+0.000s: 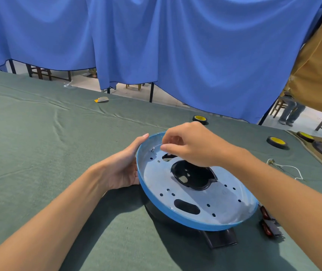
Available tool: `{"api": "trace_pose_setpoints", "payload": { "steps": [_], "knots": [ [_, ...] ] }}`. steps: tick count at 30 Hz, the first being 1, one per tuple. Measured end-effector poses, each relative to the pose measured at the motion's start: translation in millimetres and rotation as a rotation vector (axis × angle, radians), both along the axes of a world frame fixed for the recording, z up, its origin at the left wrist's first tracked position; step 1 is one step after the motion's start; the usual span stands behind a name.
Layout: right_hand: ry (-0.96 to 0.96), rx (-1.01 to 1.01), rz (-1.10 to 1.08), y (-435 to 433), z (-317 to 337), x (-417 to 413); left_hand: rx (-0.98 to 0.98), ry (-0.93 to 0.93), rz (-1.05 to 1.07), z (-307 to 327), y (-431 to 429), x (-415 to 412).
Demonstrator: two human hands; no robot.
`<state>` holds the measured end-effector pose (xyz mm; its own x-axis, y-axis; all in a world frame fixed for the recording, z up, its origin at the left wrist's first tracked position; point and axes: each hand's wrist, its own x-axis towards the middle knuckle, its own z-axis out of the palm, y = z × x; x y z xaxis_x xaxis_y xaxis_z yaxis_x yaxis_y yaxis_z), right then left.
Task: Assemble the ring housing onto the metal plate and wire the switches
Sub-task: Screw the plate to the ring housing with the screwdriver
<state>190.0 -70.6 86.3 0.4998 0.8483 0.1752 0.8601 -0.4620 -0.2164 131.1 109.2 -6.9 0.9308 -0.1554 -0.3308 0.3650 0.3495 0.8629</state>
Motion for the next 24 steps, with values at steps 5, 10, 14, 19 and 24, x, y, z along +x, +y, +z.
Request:
{"api": "trace_pose_setpoints", "payload": {
  "steps": [5,10,14,19,24],
  "knots": [
    [-0.099,-0.111,0.038,28,-18,13,0.008,0.011,0.043,-3,2,1],
    [-0.116,-0.171,0.046,37,-20,17,0.032,0.016,0.048,-3,3,0],
    [-0.116,-0.178,0.017,38,-20,20,0.012,0.026,0.042,-3,4,1],
    [-0.105,-0.155,0.012,40,-18,19,0.012,0.036,0.053,-4,4,1],
    [-0.101,-0.183,0.029,40,-18,17,0.014,0.037,0.058,-1,3,-1]
  ]
}}
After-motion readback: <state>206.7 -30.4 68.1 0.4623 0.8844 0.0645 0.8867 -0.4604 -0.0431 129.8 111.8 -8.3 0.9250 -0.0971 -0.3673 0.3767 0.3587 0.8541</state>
